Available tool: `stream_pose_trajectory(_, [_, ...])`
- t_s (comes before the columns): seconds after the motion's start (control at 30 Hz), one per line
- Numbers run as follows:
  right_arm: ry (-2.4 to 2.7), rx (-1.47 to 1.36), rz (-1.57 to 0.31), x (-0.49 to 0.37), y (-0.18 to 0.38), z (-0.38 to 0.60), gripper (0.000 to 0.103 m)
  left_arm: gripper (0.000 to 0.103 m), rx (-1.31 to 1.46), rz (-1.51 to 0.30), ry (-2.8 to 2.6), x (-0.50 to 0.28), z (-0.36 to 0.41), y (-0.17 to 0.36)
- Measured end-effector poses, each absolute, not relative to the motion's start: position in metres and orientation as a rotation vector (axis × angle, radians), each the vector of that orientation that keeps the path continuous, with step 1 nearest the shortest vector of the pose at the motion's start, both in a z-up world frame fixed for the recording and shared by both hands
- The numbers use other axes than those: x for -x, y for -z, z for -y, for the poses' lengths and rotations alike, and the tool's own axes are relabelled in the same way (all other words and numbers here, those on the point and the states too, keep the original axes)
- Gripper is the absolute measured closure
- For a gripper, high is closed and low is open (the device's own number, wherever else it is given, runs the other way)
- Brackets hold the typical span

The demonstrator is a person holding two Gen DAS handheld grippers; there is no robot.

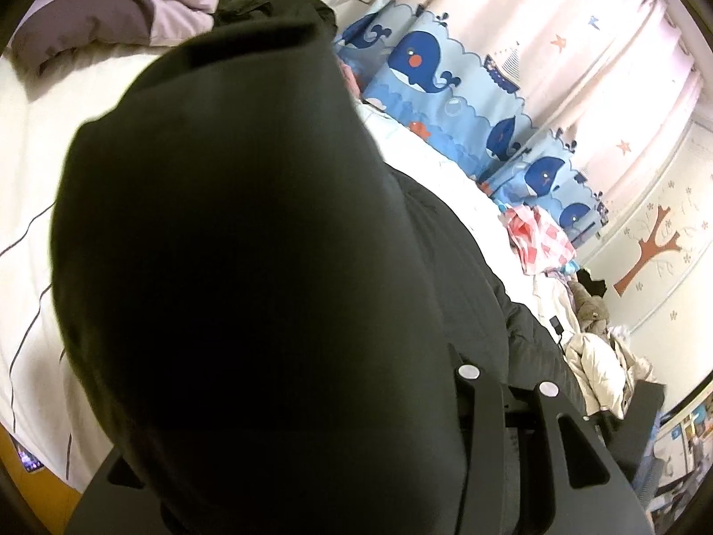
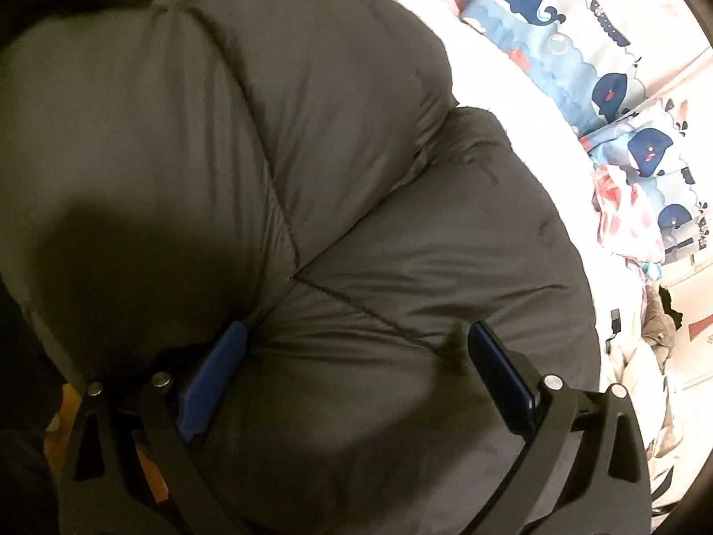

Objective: Fold large clothes

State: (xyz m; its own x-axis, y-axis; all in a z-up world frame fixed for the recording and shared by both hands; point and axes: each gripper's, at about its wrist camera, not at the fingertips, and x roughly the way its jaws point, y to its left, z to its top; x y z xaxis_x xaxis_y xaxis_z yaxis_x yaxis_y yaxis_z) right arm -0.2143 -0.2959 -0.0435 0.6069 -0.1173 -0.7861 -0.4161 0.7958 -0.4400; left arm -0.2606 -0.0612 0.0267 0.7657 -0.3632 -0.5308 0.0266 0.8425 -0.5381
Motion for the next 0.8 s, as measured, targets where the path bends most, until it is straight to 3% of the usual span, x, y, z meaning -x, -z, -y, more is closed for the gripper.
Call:
stream_pose_trajectory(0.17, [-0.249,0.59,-0.966,0.199,0.052,0.3,0.006,0.059,0.533,-0.647,0.267,0.258,0.077,-0.043])
stream_pose_trajectory(0.3, [-0.397,0.343,-0.975,0.189,0.037,0.343,0.006,0.059,0.452,-0.601,0.321,0.254,0.114,-0.081])
stream_pose_trajectory(0.5, [-0.628,-0.309,-0.828,0.201,0.007,0.467,0.006,0.058,0.232,-0.542,0.414,0.249,0.216,-0.123])
stream_pose_trajectory(0.63, [-0.575,-0.64,-0.681,0.22,0.0,0.571,0.006,0.058,0.066,-0.55,0.493,0.246,0.302,-0.121])
stream_pose_trajectory(0.73, [-0.489,-0.766,-0.582,0.232,-0.01,0.639,0.006,0.05,-0.159,-0.601,0.554,0.245,0.382,-0.096])
stream_pose_trajectory(0.8, [-0.443,-0.783,-0.513,0.236,-0.029,0.67,0.006,0.034,-0.356,-0.63,0.562,0.249,0.433,-0.069])
